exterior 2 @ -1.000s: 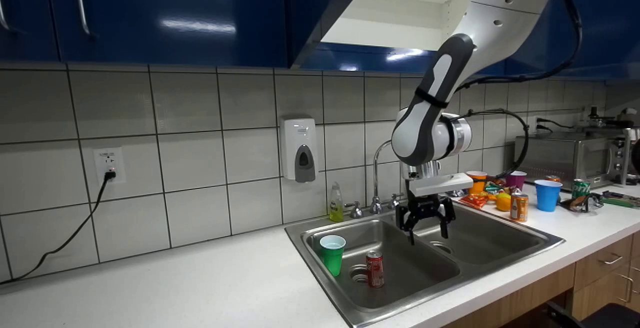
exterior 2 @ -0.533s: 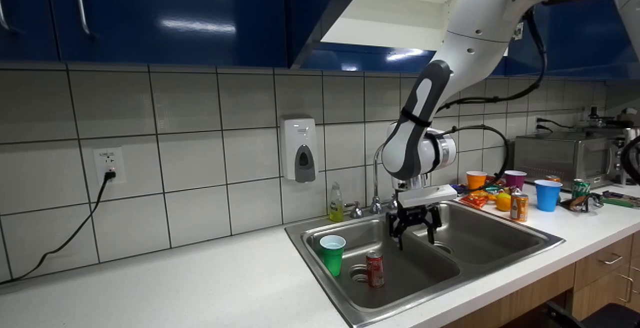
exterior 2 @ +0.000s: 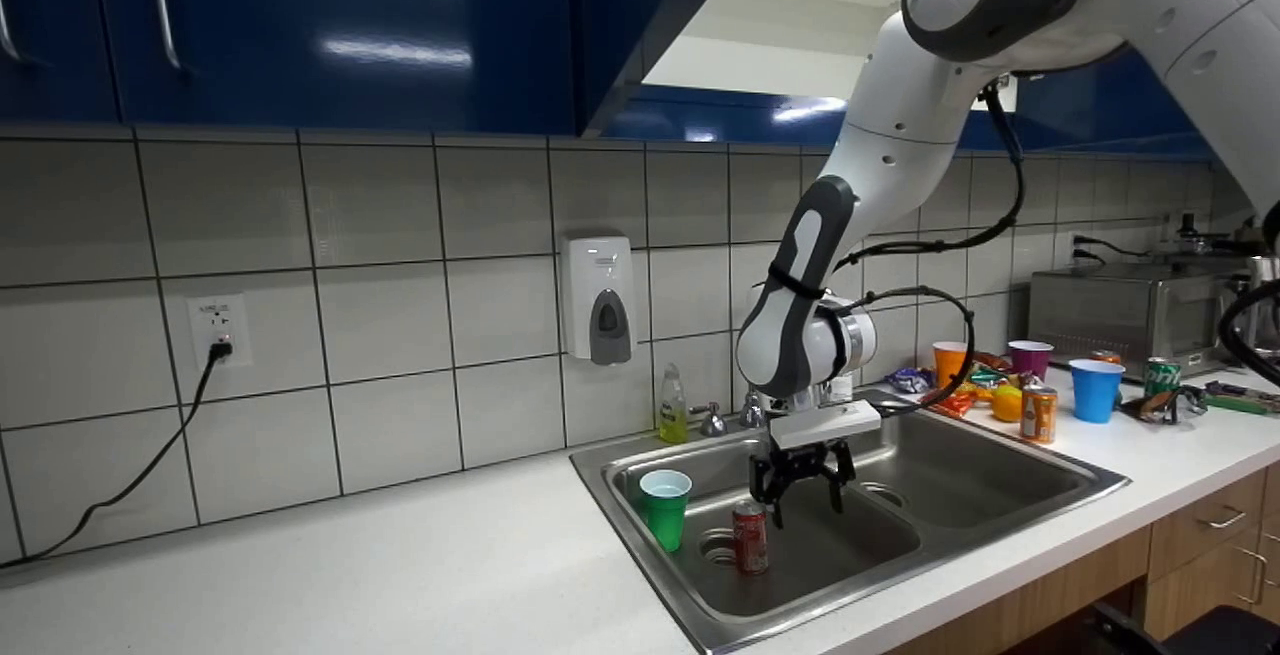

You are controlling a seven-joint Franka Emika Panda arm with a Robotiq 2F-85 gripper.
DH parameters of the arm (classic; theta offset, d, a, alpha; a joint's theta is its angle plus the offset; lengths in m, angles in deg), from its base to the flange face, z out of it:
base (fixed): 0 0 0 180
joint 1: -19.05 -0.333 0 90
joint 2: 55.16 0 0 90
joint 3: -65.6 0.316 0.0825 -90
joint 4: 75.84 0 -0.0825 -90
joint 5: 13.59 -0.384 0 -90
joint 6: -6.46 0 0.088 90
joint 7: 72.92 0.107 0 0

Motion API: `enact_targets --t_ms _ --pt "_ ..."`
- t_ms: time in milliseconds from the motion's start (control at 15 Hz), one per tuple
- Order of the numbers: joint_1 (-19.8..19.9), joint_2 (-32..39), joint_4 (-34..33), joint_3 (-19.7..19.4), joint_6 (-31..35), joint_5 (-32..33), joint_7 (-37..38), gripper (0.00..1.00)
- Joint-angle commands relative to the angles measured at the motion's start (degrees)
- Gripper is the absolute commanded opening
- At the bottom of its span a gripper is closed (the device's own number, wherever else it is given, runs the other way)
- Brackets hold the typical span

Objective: Put the Cola can in the open cabinet

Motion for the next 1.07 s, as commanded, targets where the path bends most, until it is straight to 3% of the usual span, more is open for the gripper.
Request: enact_targets --t_ms 0,1000 --pt "-1.7 4.4 -4.1 -1.0 0.4 -0.7 1.0 1.00" --pt "-3.8 13.6 -8.9 -3.1 4.4 -2.0 2.4 1.00"
